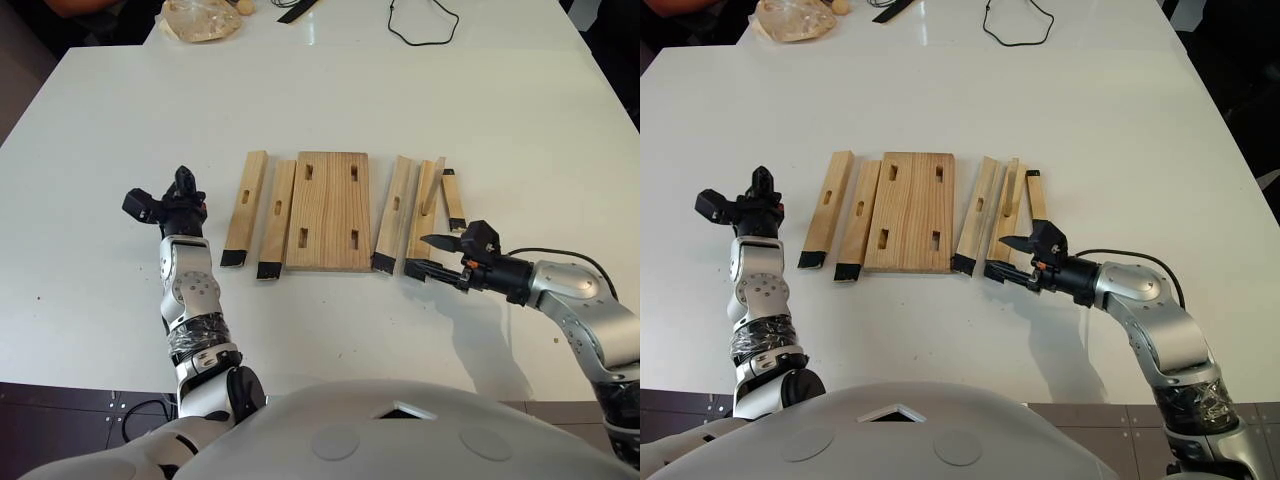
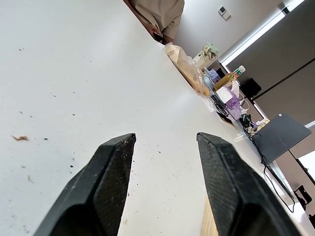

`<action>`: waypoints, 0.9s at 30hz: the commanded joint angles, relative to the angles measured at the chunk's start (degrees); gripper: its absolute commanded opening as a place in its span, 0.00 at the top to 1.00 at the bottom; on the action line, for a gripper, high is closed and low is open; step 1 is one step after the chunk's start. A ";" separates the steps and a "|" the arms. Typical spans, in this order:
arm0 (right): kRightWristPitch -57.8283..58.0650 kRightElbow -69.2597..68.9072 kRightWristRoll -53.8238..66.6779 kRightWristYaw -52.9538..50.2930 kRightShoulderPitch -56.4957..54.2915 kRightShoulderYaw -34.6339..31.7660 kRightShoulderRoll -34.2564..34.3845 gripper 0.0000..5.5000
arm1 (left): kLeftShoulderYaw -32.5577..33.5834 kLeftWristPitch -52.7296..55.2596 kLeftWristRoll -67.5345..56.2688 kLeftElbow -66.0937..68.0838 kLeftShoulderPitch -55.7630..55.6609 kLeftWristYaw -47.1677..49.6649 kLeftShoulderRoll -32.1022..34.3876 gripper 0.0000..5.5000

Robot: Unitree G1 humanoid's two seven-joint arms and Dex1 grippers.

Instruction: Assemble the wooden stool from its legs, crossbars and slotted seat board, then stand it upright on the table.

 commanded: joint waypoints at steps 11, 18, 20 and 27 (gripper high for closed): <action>7.99 -5.01 -7.80 -18.81 -5.35 2.40 8.97 0.53 | -1.03 -4.01 2.75 0.49 0.27 1.00 -1.39 0.58; 3.30 -4.92 -14.09 -16.51 -1.17 5.49 3.32 0.53 | -1.64 -3.40 2.81 -1.41 1.97 1.67 -1.35 0.58; 0.76 -5.03 -14.49 -14.17 0.19 5.24 1.47 0.53 | -1.68 -3.37 2.73 -0.99 1.77 1.62 -1.12 0.58; -4.44 -1.44 -17.81 -10.99 0.50 5.42 -1.68 0.53 | -2.05 -3.76 2.70 -0.70 1.32 1.87 -1.43 0.58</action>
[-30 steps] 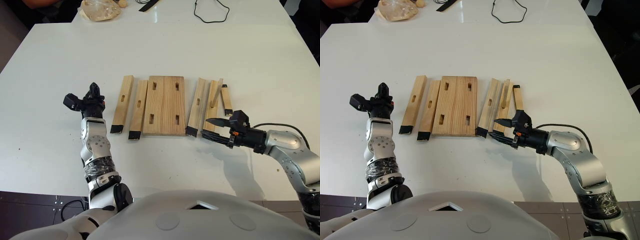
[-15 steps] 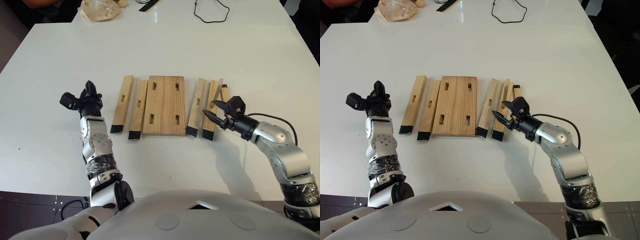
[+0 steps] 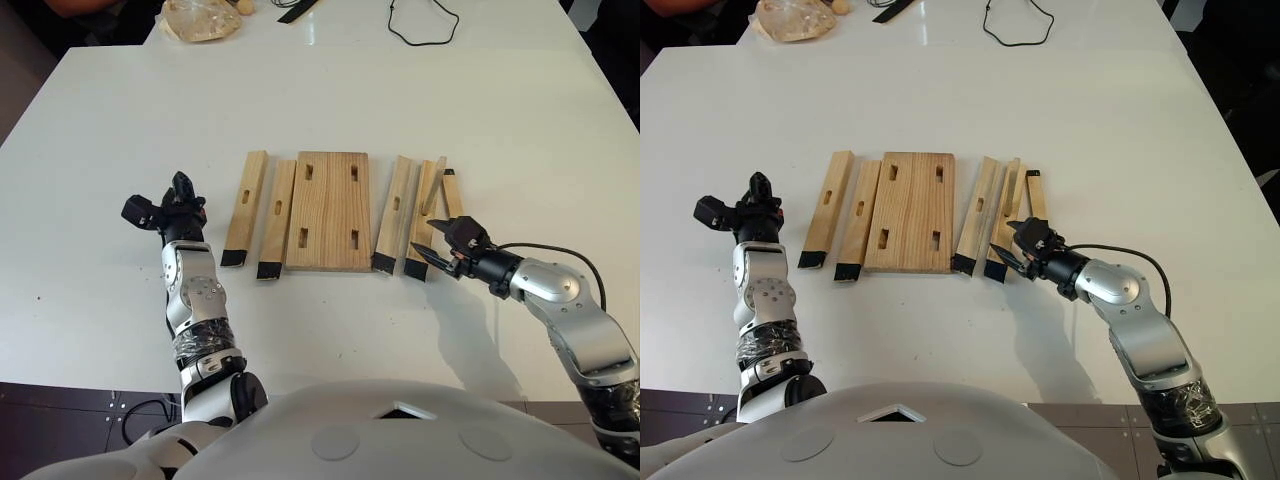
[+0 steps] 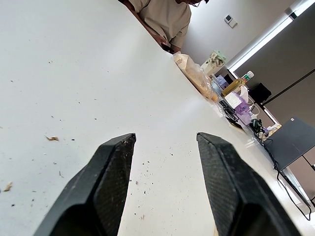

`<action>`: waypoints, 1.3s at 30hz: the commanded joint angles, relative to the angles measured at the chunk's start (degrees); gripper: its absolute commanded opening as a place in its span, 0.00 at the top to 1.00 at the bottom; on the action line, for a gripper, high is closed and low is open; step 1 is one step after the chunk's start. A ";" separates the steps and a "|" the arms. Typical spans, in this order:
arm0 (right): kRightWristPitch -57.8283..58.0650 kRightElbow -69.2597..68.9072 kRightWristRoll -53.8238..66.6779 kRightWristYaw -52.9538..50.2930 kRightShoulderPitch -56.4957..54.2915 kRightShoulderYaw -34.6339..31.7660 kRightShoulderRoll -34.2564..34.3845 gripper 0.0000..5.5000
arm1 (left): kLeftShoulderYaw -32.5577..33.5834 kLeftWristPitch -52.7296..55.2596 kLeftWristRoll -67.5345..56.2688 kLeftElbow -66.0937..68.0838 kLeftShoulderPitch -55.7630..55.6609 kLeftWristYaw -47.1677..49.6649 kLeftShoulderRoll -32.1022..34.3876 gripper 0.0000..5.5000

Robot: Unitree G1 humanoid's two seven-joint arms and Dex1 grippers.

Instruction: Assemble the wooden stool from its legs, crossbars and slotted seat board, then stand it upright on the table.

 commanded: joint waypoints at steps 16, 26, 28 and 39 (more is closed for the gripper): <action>8.26 -0.42 7.26 -0.35 -4.09 -7.81 3.32 0.50 | -0.42 -0.66 0.68 0.59 0.48 0.29 -0.09 0.58; 15.84 -8.88 6.39 -10.39 4.28 -5.91 9.36 0.39 | -0.29 2.32 0.26 -2.38 3.65 0.42 1.51 0.58; 15.55 -9.20 5.49 -11.25 5.59 -3.89 9.87 0.39 | -0.29 2.83 0.33 -2.12 3.20 0.57 2.02 0.58; 12.70 -7.98 -2.81 -17.94 8.72 1.03 11.93 0.39 | -0.41 5.41 0.31 -1.94 1.99 0.15 4.75 0.58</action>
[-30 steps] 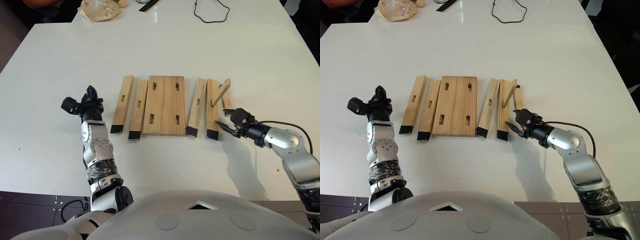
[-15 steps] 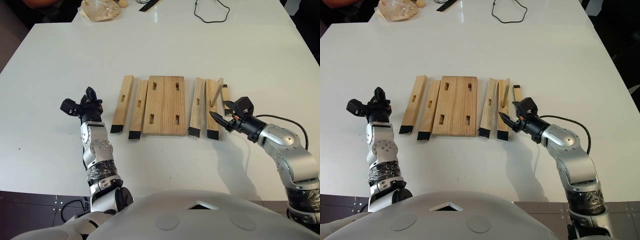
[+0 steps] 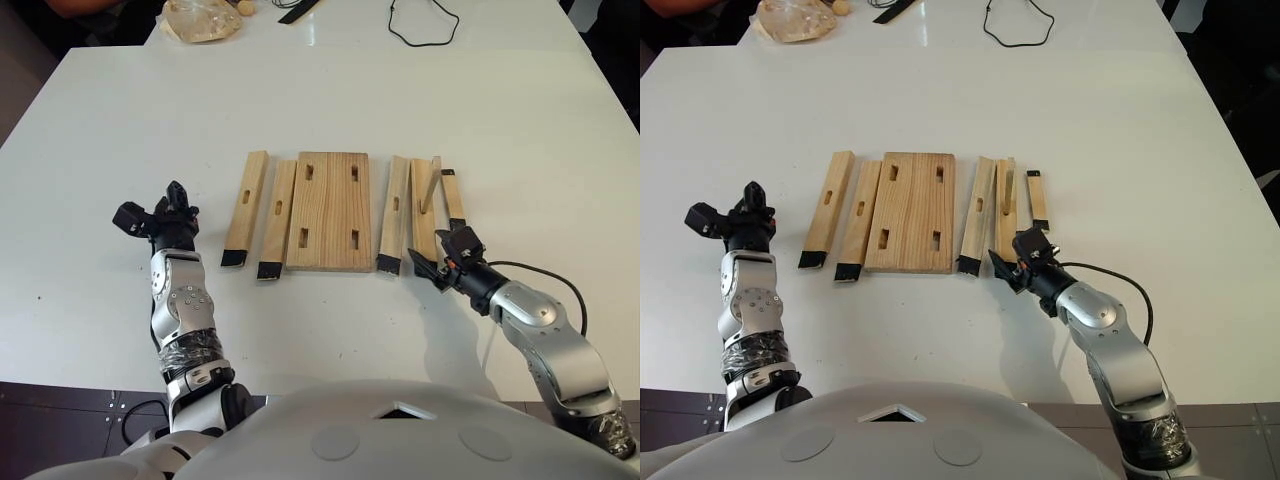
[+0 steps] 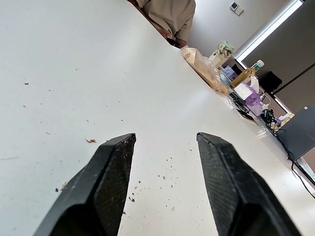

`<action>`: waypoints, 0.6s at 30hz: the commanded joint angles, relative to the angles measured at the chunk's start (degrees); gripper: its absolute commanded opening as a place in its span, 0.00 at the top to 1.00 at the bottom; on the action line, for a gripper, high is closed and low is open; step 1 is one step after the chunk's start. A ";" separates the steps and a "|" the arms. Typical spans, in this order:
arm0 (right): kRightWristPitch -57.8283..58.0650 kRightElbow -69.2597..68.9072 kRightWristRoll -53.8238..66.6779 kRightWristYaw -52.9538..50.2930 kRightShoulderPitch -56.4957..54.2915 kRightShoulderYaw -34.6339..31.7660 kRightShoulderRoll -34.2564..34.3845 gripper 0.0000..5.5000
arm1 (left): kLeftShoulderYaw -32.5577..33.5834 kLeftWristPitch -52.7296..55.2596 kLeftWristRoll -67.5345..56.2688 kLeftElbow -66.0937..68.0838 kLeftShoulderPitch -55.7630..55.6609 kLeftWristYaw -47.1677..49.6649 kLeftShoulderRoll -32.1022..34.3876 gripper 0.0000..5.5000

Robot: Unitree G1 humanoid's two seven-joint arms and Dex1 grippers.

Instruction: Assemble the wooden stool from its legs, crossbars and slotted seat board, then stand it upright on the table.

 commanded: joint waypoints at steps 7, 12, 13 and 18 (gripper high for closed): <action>0.24 0.85 -1.72 -2.46 3.17 -0.83 1.63 0.39 | -0.26 1.76 0.56 1.03 -1.79 -0.18 1.79 0.58; 0.66 0.85 -0.84 -2.46 1.72 -1.70 3.04 0.39 | -0.33 1.29 0.62 2.10 -2.91 -0.47 1.88 0.58; 0.97 0.77 -0.90 -2.72 1.22 -1.33 3.58 0.39 | -0.37 1.25 0.65 2.35 -3.26 -0.51 1.91 0.58; 2.98 0.41 -3.12 -5.05 -0.48 -0.15 5.17 0.39 | -0.59 1.61 0.68 3.37 -4.83 -0.82 2.56 0.58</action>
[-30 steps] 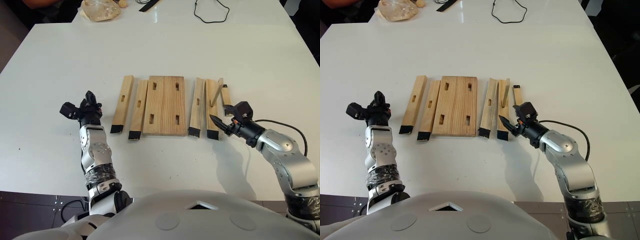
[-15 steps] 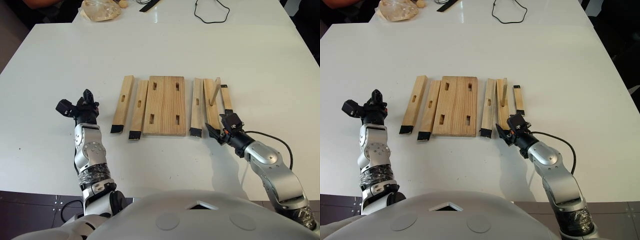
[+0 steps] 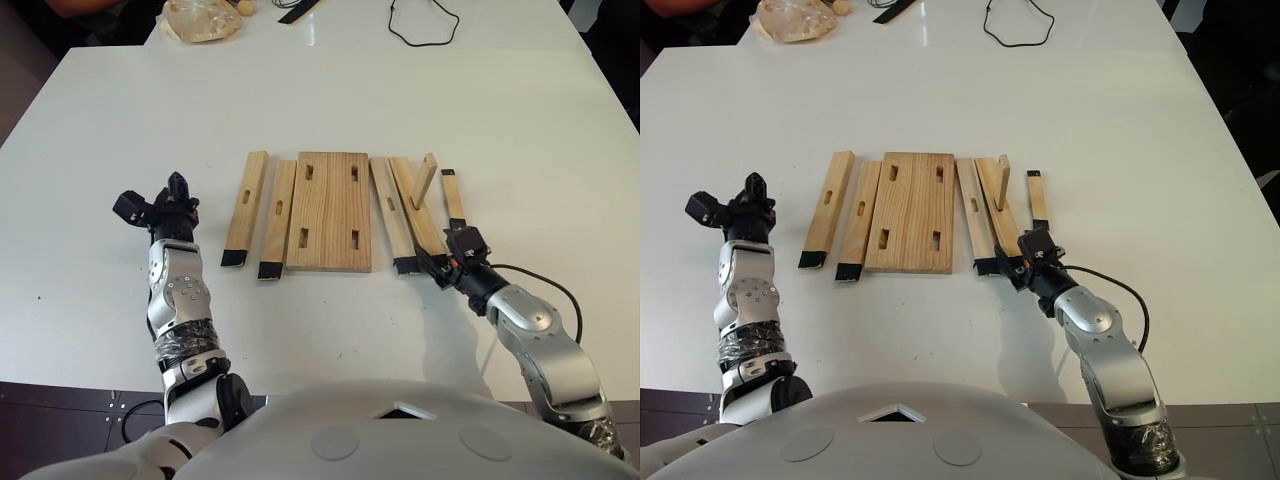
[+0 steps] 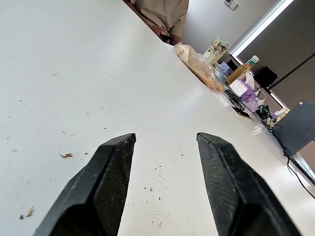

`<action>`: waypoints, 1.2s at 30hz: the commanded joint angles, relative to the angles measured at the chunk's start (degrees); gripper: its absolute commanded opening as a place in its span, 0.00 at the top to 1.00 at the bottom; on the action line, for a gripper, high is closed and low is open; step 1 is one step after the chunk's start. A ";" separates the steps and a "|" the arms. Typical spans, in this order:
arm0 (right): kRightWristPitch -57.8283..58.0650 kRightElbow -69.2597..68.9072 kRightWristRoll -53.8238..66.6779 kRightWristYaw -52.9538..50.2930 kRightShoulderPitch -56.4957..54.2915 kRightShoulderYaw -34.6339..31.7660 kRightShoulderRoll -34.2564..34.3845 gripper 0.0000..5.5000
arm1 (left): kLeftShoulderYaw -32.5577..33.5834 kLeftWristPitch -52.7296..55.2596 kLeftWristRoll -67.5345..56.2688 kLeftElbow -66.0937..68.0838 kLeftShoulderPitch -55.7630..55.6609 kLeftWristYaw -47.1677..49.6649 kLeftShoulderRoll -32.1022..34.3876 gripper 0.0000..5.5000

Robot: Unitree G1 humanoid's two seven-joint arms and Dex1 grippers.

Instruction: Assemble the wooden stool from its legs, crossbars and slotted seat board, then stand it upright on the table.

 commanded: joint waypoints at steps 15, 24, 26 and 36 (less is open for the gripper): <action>3.89 2.73 -4.52 -1.92 -2.86 2.71 1.88 0.39 | -0.44 0.09 0.77 0.27 0.01 -0.41 -0.13 0.58; 7.98 1.10 -3.41 -2.13 -1.77 1.45 4.19 0.60 | -0.51 0.38 0.87 0.77 -0.67 -0.51 0.38 0.58; 8.56 0.33 -3.39 -2.26 -1.58 1.55 4.24 0.61 | -0.54 0.59 0.81 0.83 -1.07 -0.55 0.65 0.58; 4.86 -0.64 -3.72 -4.93 -6.68 -1.97 6.43 0.62 | -0.41 1.35 0.73 0.33 -0.90 0.09 0.96 0.58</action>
